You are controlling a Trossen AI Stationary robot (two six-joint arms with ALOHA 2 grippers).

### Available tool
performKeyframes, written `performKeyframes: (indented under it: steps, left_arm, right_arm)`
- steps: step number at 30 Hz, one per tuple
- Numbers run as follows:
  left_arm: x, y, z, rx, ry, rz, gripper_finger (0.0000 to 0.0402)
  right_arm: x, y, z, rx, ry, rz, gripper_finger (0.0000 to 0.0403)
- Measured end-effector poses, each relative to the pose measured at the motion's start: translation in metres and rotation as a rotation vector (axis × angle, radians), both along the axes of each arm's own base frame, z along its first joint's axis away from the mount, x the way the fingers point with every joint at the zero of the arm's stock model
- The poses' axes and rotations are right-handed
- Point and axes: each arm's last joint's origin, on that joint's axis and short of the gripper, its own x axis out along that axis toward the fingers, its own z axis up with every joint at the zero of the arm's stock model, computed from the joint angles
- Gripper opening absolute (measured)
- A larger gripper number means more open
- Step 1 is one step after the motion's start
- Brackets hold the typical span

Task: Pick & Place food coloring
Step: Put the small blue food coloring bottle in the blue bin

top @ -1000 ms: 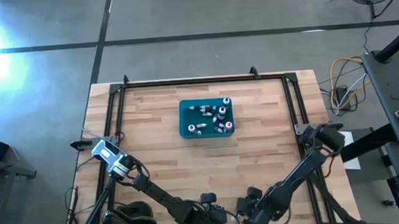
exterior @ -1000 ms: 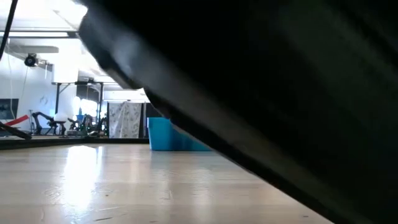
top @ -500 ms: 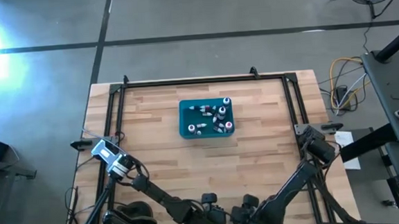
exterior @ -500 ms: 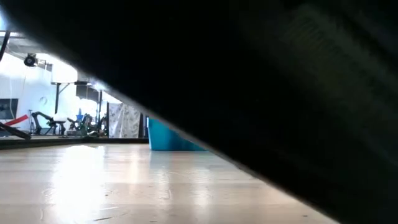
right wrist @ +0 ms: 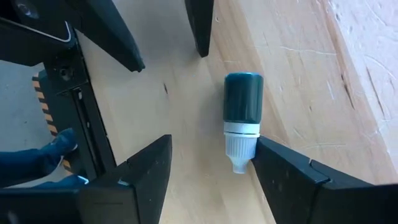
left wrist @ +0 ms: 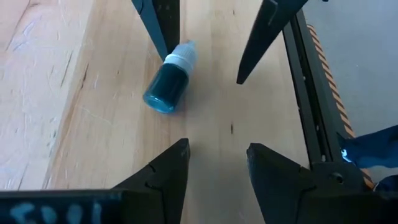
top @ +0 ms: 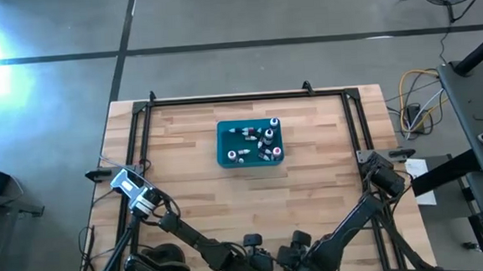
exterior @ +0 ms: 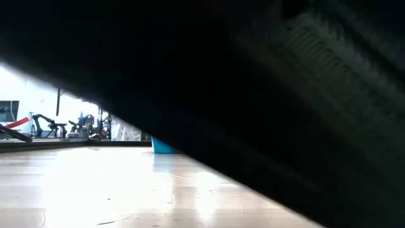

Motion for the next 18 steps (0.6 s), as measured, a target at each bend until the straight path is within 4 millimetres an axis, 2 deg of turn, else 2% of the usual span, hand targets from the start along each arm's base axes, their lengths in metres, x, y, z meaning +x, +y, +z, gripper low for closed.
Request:
performKeyframes:
  steps: [18]
  left_arm:
    - [-0.0093,-0.0074,-0.0022,-0.044,0.035,0.063,0.0146]
  right_arm:
    - [0.0017,-0.009,-0.002,-0.087,0.006,0.029,0.0069]
